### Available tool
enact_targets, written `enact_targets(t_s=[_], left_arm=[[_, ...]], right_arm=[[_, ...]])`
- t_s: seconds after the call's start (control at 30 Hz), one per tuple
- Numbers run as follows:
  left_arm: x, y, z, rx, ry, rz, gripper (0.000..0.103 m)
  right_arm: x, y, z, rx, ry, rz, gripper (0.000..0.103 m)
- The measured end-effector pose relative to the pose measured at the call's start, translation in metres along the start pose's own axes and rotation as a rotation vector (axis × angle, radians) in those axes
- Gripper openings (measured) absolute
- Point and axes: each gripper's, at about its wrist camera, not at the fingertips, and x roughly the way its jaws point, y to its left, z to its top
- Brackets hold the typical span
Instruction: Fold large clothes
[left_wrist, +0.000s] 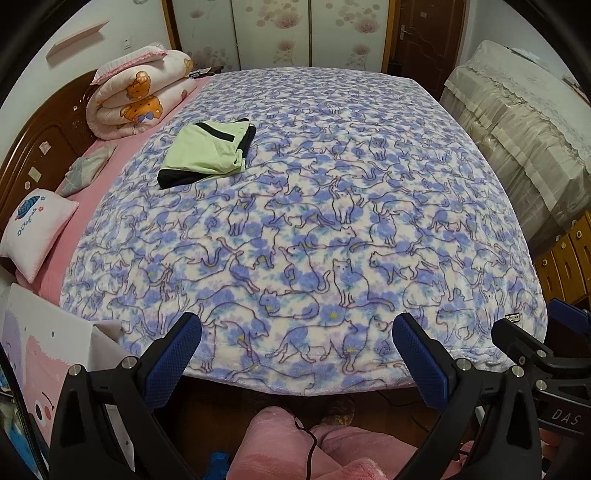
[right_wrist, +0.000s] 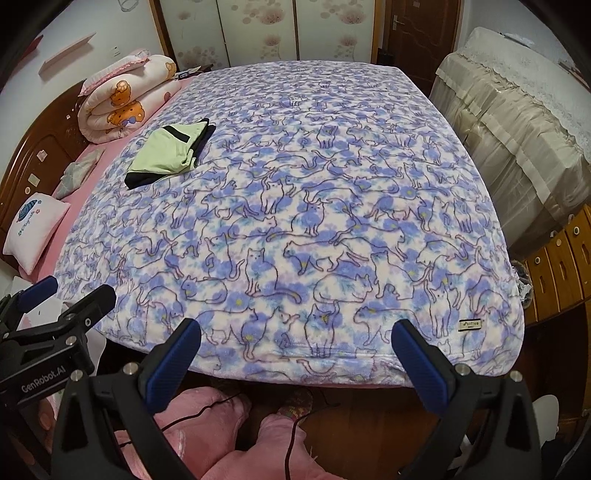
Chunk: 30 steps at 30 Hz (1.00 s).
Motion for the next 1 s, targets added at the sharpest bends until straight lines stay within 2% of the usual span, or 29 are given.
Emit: enact_targets(t_s=[1.0], left_arm=[[0.0024, 0.0048, 0.0031, 0.007, 0.003, -0.01, 0.102]], right_arm=[[0.0029, -0.0022, 0.0055, -0.007, 0.002, -0.002, 0.103]])
